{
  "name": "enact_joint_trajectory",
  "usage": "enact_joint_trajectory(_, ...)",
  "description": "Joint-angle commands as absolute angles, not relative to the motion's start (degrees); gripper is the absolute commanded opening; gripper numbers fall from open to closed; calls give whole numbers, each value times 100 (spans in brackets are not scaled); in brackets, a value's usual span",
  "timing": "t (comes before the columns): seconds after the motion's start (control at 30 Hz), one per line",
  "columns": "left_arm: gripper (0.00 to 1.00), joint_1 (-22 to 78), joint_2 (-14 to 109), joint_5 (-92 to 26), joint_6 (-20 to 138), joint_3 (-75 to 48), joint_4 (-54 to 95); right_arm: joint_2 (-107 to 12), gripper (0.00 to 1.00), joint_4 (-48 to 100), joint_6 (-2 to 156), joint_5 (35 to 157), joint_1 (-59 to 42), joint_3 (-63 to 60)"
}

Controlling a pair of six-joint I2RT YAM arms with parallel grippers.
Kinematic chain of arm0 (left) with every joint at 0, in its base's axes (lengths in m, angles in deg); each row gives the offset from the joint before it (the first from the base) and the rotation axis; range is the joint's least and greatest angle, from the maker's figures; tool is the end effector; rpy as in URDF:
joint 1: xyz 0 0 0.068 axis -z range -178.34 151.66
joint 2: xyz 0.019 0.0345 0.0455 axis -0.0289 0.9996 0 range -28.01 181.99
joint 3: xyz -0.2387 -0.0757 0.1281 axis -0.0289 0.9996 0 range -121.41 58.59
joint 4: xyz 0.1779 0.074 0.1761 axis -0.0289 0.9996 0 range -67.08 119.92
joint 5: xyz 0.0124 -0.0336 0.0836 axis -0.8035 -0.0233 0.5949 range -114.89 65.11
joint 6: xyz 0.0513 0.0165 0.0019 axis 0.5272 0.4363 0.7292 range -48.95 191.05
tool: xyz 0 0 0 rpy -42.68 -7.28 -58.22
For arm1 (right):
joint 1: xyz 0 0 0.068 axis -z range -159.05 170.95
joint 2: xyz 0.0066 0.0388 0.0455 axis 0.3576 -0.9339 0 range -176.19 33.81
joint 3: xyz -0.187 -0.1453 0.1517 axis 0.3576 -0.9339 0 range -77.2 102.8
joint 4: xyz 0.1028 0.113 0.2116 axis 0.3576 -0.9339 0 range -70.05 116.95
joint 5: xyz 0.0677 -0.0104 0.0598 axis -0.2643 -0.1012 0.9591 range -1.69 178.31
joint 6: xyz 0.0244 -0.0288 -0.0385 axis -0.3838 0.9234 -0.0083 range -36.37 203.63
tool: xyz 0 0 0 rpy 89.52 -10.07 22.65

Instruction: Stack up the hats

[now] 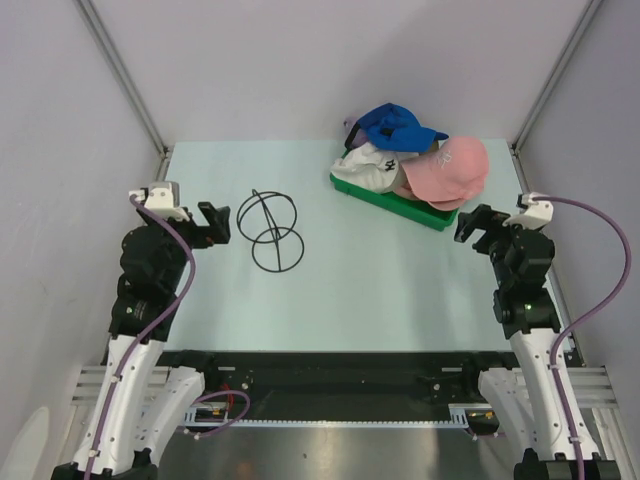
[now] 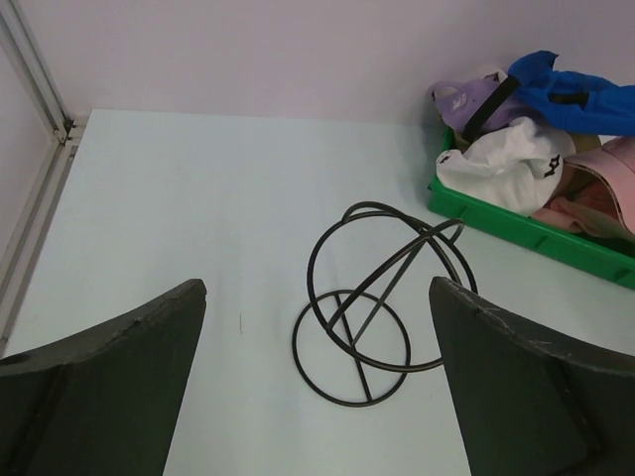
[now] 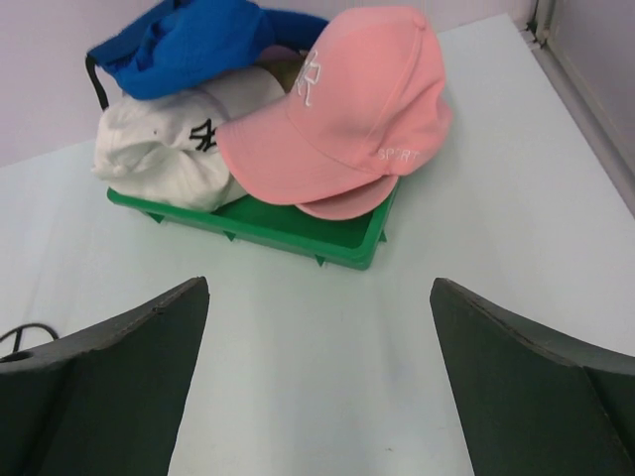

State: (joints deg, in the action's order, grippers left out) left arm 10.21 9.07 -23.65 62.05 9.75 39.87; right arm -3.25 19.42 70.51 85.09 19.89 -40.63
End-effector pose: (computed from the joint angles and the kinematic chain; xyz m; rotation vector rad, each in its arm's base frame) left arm 0.1373 -0.0198 0.3767 -0.0229 1.6657 -0.2143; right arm 0.1559 0.0008 0.3205 0.2216 1.6980 0.1359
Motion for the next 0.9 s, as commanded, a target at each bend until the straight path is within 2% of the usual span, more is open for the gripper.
enact_joint_trajectory(0.0,100,1027,873,-2366,6103,735,3628,-266,100,1703,7142,8199,1946,-3213)
enact_joint_trajectory(0.17,100,1027,864,-2603,6190,849,3242,-626,100,1799,7212,8347,1884,-2466)
enact_joint_trajectory(0.3,100,1027,882,-2507,6366,990,3205,-1399,99,1860,7309,8524,1595,-1536)
enact_joint_trajectory(0.57,100,1045,802,-1971,6621,1148,3399,-3884,99,1220,6896,8400,936,425)
enact_joint_trajectory(0.87,100,1053,855,-1742,6735,1166,3452,-5319,99,1614,6852,8041,794,1120)
